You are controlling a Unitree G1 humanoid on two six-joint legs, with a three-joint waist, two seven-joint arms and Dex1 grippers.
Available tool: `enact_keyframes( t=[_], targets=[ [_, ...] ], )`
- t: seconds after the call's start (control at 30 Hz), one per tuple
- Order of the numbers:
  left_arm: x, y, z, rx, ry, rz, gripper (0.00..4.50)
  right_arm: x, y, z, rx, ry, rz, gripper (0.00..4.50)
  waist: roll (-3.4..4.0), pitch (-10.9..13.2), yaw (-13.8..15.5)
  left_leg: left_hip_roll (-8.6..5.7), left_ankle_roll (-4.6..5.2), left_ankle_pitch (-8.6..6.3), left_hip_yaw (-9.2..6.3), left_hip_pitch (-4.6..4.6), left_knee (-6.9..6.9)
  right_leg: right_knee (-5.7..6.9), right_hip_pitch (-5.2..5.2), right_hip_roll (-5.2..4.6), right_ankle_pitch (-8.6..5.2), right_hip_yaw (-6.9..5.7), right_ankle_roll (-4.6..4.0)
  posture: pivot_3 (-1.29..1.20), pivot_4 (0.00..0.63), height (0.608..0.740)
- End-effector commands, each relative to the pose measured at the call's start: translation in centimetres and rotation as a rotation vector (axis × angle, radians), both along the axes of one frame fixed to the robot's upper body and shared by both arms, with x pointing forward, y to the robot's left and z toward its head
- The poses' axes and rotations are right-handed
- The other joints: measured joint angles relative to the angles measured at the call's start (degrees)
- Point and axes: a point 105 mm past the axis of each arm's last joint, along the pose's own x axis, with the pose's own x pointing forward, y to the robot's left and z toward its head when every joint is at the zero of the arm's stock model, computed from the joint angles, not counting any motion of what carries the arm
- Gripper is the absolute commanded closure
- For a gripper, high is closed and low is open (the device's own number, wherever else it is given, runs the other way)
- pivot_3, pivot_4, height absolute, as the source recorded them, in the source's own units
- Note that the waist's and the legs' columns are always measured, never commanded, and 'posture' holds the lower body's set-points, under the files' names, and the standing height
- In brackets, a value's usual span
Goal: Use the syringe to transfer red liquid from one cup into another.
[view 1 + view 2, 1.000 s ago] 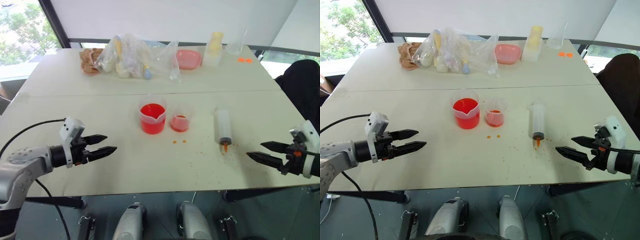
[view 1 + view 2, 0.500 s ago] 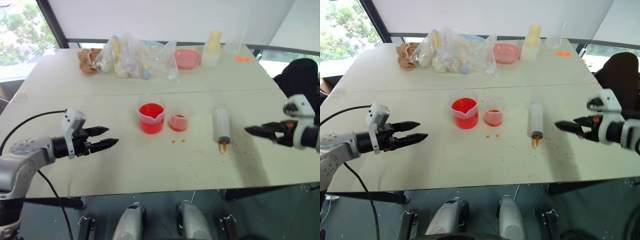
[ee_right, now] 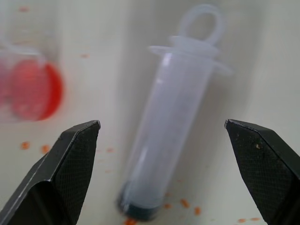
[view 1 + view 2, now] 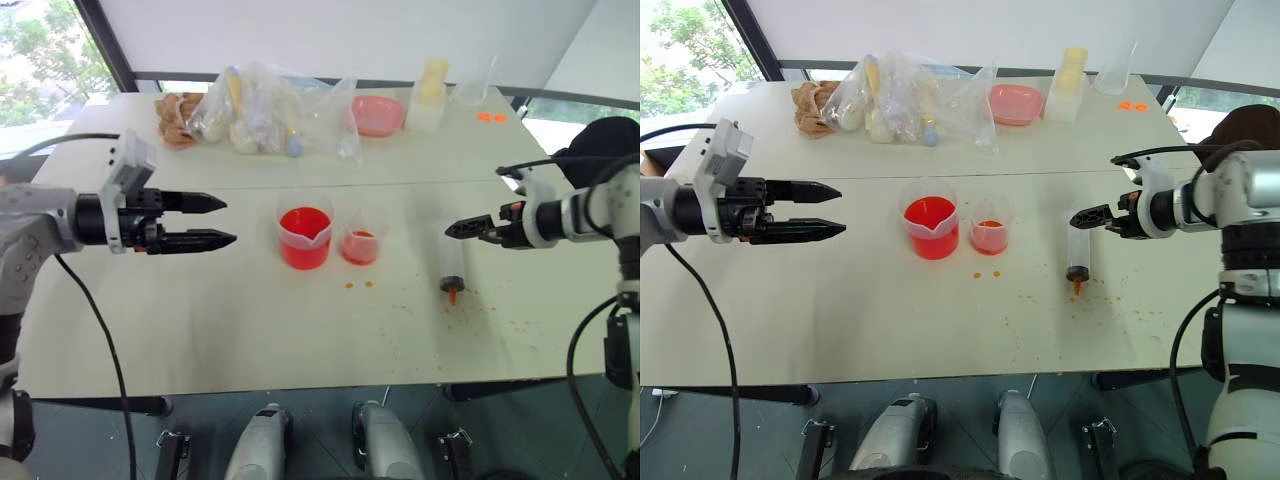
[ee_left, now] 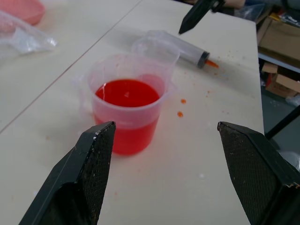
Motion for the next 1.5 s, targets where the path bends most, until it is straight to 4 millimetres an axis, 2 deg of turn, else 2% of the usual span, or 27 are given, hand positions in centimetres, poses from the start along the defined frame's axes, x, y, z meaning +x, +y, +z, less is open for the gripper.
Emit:
enact_keyframes(
  t=[0.03, 0.17, 0.27, 0.37, 0.5, 0.53, 0.67, 0.77, 0.83, 0.9, 0.93, 1.0, 1.03, 1.07, 1.1, 1.2, 1.3, 1.4, 1.5],
  targets=[
    [0.7, -0.1, -0.3, -0.024, -0.047, 0.028, 0.86, 1.4, 0.9, 0.3, -0.039, -0.014, 0.021, 0.04, 0.0, 0.0, -0.27, 0.0, 0.0, 0.0, 0.0, 0.02, 0.0, 0.03, 0.0, 0.0, 0.01, 0.0, 0.02, 0.0, 0.15, 0.74],
    [0.4, -0.7, -1.7, -0.042, -0.031, 0.026, 0.86, 2.7, 0.9, -1.3, -0.096, 0.009, 0.012, 0.04, -0.01, 0.0, -0.92, 0.06, 0.0, 0.0, 0.02, 0.07, 0.0, 0.11, -0.01, 0.09, 0.06, 0.01, 0.1, 0.0, 0.15, 0.74],
    [0.5, -0.7, -2.1, -0.05, -0.035, 0.044, 0.86, 3.1, 0.9, -2.3, -0.125, 0.037, 0.028, 0.04, -0.03, -0.01, -0.97, 0.05, 0.0, 0.0, -0.03, 0.06, 0.01, 0.14, -0.01, 0.11, 0.08, 0.01, 0.12, 0.0, 0.15, 0.74],
    [0.7, -0.5, -2.4, -0.055, -0.034, 0.067, 0.86, 3.2, 0.5, -3.1, -0.163, 0.052, 0.035, 0.85, -0.04, -0.02, -1.07, 0.04, -0.01, 0.0, -0.04, 0.07, 0.02, 0.14, 0.01, 0.1, 0.1, 0.03, 0.14, 0.0, 0.15, 0.74],
    [0.7, -0.4, -2.9, -0.048, -0.035, 0.082, 0.86, 3.1, 0.6, -3.5, -0.157, 0.076, 0.045, 2.78, -0.04, -0.02, -1.33, 0.04, -0.01, 0.0, -0.05, 0.1, 0.02, 0.19, 0.01, 0.12, 0.1, 0.03, 0.15, 0.0, 0.15, 0.74],
    [0.7, -0.4, -3.0, -0.05, -0.036, 0.084, 0.86, 3.1, 0.7, -3.6, -0.149, 0.081, 0.045, 2.99, -0.04, -0.02, -1.38, 0.04, -0.01, 0.01, -0.06, 0.1, 0.02, 0.2, 0.01, 0.13, 0.1, 0.03, 0.15, 0.0, 0.15, 0.74],
    [1.0, -0.3, -2.9, -0.068, -0.04, 0.104, 0.86, 2.8, 1.5, -3.4, -0.089, 0.099, 0.05, 3.01, -0.04, -0.02, -1.37, 0.04, -0.01, 0.01, -0.07, 0.13, 0.02, 0.29, 0.01, 0.13, 0.1, 0.03, 0.14, 0.0, 0.15, 0.74],
    [1.3, 0.2, -2.6, -0.073, -0.049, 0.129, 0.86, 3.9, 2.3, -0.1, -0.002, -0.015, 0.049, 3.01, -0.01, -0.01, -1.38, 0.04, -0.01, 0.01, -0.08, 0.13, 0.02, 0.34, 0.0, 0.13, 0.1, 0.03, 0.14, 0.0, 0.15, 0.74],
    [1.7, 0.8, -2.1, -0.083, -0.054, 0.15, 0.86, 5.2, 4.2, 5.8, 0.089, -0.217, 0.11, 3.01, 0.13, 0.08, -1.47, 0.03, -0.01, 0.01, -0.05, 0.13, 0.02, 0.42, -0.06, 0.12, 0.1, 0.06, 0.14, 0.0, 0.15, 0.74],
    [2.1, 1.3, -1.7, -0.087, -0.061, 0.165, 0.86, 5.3, 6.8, 12.1, 0.219, -0.408, 0.182, 3.01, 0.4, 0.28, -1.6, 0.0, -0.03, 0.02, 0.1, 0.06, 0.03, 0.65, -0.31, 0.09, 0.1, 0.26, 0.14, 0.0, 0.15, 0.74],
    [2.4, 1.4, -1.5, -0.088, -0.064, 0.168, 0.86, 4.9, 8.0, 14.5, 0.278, -0.47, 0.216, 3.01, 0.43, 0.29, -1.62, 0.0, -0.03, 0.02, 0.22, 0.05, 0.02, 0.77, -0.49, 0.1, 0.1, 0.44, 0.14, 0.0, 0.15, 0.74],
    [2.9, 1.6, -1.2, -0.091, -0.071, 0.169, 0.86, 4.2, 9.9, 17.5, 0.333, -0.59, 0.288, 3.01, 0.37, 0.26, -1.6, 0.1, -0.03, 0.02, 0.46, 0.06, -0.09, 0.85, -0.66, 0.27, 0.1, 0.59, 0.14, 0.0, 0.15, 0.74],
    [3.2, 1.7, -0.9, -0.095, -0.076, 0.172, 0.86, 3.6, 11.2, 18.3, 0.36, -0.627, 0.334, 3.01, 0.19, 0.15, -1.51, 0.18, -0.03, 0.02, 0.46, 0.1, -0.19, 0.83, -0.66, 0.36, 0.09, 0.59, 0.13, 0.0, 0.15, 0.74],
    [3.6, 1.8, -0.7, -0.1, -0.083, 0.179, 0.86, 3.1, 12.8, 19.1, 0.356, -0.709, 0.393, 3.01, 0.03, 0.06, -1.47, 0.21, -0.03, 0.02, 0.43, 0.16, -0.35, 0.81, -0.66, 0.39, 0.08, 0.57, 0.1, 0.0, 0.15, 0.74],
    [4.2, 2.2, -1.0, -0.088, -0.085, 0.207, 0.86, 2.5, 15.4, 19.9, 0.374, -0.825, 0.456, 3.01, -0.12, -0.04, -1.47, 0.24, -0.03, 0.02, 0.42, 0.18, -0.41, 0.8, -0.64, 0.43, 0.06, 0.56, 0.07, 0.0, 0.15, 0.74],
    [5.2, 3.0, -1.7, -0.055, -0.09, 0.262, 0.86, 0.9, 19.4, 20.8, 0.396, -1.078, 0.503, 3.01, -0.24, -0.12, -1.78, 0.26, -0.04, 0.02, 0.55, 0.25, -0.4, 0.84, -0.63, 0.39, 0.07, 0.72, 0.06, 0.0, 0.15, 0.74],
    [5.0, 2.9, -1.3, -0.086, -0.083, 0.263, 0.86, 0.2, 22.4, 19.1, 0.436, -1.267, 0.482, 3.01, -0.24, -0.1, -1.31, 0.25, -0.09, 0.06, 0.71, 0.11, -0.31, 0.94, -0.86, 0.35, 0.09, 0.86, 0.06, 0.0, 0.15, 0.74],
    [4.9, 3.4, -0.5, -0.085, -0.09, 0.269, 0.86, -0.5, 24.0, 17.4, 0.443, -1.357, 0.5, 3.01, -0.26, -0.11, -1.05, 0.19, -0.19, 0.11, 0.71, -0.01, -0.36, 0.94, -0.89, 0.23, 0.17, 0.89, 0.19, 0.0, 0.15, 0.74],
    [4.8, 3.8, 0.7, -0.075, -0.115, 0.271, 0.86, -0.2, 24.7, 15.5, 0.45, -1.338, 0.481, 3.01, -0.27, -0.11, -1.24, 0.1, -0.2, 0.12, 0.82, -0.01, -0.33, 0.83, -0.84, 0.2, 0.23, 0.98, 0.29, 0.0, 0.15, 0.74]
  ],
)
